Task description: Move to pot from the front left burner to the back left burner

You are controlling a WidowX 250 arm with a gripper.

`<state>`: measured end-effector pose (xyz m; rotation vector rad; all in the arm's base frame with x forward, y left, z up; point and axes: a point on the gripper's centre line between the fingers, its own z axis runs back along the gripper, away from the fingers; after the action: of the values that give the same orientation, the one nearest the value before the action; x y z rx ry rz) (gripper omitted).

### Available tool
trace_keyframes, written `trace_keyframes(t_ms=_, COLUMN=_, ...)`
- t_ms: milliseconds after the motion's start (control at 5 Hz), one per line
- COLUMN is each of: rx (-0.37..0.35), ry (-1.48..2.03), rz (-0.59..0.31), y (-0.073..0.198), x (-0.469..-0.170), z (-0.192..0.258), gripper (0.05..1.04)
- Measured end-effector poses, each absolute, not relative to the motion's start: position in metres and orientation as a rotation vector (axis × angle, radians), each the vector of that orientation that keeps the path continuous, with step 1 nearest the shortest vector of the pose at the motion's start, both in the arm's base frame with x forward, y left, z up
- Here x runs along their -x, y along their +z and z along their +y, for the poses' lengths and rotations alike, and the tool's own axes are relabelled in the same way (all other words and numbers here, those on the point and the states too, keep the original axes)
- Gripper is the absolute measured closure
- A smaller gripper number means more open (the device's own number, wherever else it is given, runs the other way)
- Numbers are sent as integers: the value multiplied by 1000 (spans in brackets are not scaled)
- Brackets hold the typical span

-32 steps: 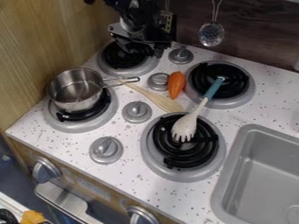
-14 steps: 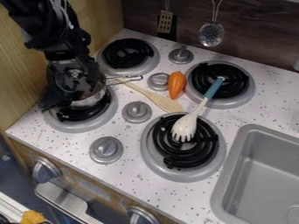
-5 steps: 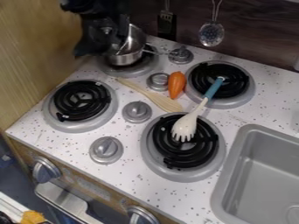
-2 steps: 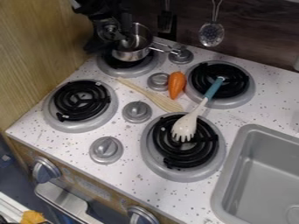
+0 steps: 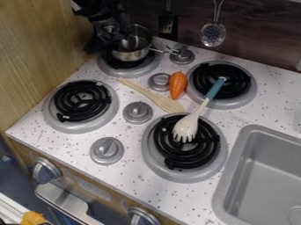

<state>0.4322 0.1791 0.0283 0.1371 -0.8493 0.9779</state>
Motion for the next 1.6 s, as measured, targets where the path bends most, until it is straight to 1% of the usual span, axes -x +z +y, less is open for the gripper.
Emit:
trace_keyframes(t_ms=200, rx=-138, ry=979, rz=-858, y=29, x=-432, z=183, gripper=945)
trace_keyframes(t_ms=400, rx=-170, ry=995, rz=-843, y=28, x=-428, z=185, gripper=767)
trace_keyframes(t_ms=600, rx=-212, ry=983, rz=-827, y=27, x=-425, z=185, gripper=469)
trace_keyframes(t_ms=800, rx=-229, ry=964, rz=-841, y=36, x=-427, z=180, gripper=191)
trace_keyframes(t_ms=1000, rx=-235, ry=939, rz=-886, y=52, x=-428, z=173, gripper=79)
trace_keyframes(t_ms=1200, rx=-253, ry=897, rz=-907, y=70, x=-425, z=163, gripper=83)
trace_keyframes(t_ms=1400, rx=-233, ry=845, rz=-879, y=79, x=-418, z=150, gripper=83)
trace_keyframes(t_ms=1600, rx=-176, ry=739, rz=-818, y=83, x=-404, z=130, gripper=83)
